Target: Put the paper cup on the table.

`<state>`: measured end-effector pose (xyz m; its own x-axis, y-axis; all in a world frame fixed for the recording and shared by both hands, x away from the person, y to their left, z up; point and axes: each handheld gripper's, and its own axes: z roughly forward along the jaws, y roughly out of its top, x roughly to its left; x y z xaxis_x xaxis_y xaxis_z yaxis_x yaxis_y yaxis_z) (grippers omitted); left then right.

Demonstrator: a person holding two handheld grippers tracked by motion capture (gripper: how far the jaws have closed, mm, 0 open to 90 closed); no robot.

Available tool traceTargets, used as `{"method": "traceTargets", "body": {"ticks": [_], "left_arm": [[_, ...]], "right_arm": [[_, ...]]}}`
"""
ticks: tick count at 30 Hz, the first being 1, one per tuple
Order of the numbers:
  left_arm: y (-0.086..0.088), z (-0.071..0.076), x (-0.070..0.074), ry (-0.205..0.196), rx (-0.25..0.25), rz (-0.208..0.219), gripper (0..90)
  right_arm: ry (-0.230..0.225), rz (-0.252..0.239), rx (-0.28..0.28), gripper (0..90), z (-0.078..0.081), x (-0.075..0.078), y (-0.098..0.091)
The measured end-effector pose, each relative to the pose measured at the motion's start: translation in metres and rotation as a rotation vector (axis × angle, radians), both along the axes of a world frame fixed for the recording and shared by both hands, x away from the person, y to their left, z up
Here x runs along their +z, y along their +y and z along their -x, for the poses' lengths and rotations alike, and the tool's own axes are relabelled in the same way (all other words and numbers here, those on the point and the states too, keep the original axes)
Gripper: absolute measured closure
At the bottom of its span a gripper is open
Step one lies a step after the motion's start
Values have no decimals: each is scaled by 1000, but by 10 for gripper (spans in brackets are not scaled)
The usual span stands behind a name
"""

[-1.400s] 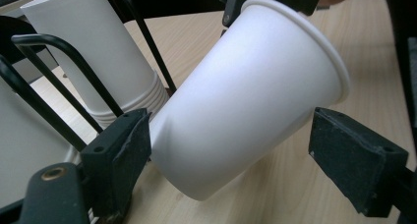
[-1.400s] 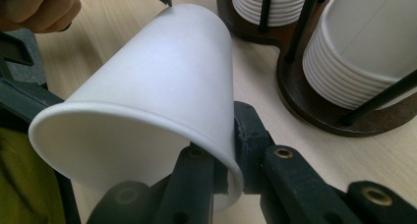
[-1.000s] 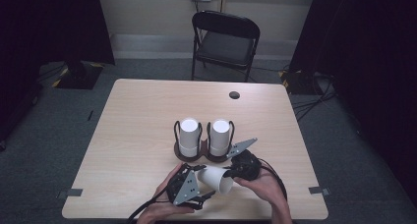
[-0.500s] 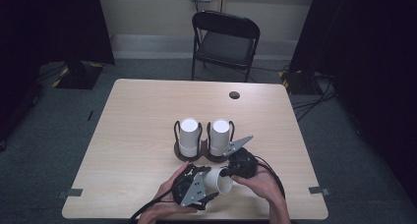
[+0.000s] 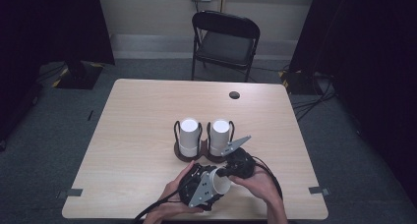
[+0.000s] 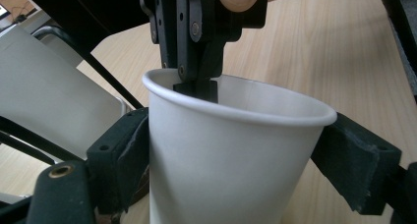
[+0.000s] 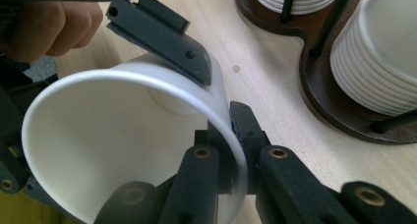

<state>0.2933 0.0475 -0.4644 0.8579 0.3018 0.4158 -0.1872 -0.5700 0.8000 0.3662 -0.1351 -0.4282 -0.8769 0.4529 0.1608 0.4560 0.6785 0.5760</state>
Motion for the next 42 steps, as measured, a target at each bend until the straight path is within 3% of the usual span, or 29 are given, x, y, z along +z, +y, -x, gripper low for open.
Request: {"method": "traceTargets", "body": {"ticks": [12, 19, 25, 29, 31, 34, 42], "left_arm": [[-4, -1, -3, 27, 16, 16, 187], [-9, -3, -5, 11, 42, 18, 189], [-11, -4, -6, 25, 37, 23, 192], [-11, -5, -8, 31, 46, 57, 190], [-10, -5, -7, 27, 48, 39, 190], [-14, -6, -8, 51, 68, 49, 195], [-12, -7, -8, 62, 73, 51, 220]], "right_arm": [[17, -17, -48, 889, 1, -1, 1], [42, -25, -92, 893, 0, -2, 1], [48, -26, -91, 895, 3, -2, 2], [37, -24, -104, 894, 4, -1, 2], [38, -25, -104, 894, 4, -1, 2], [43, -29, -113, 885, 2, -1, 2], [42, -28, -121, 861, 2, -2, 3]]}}
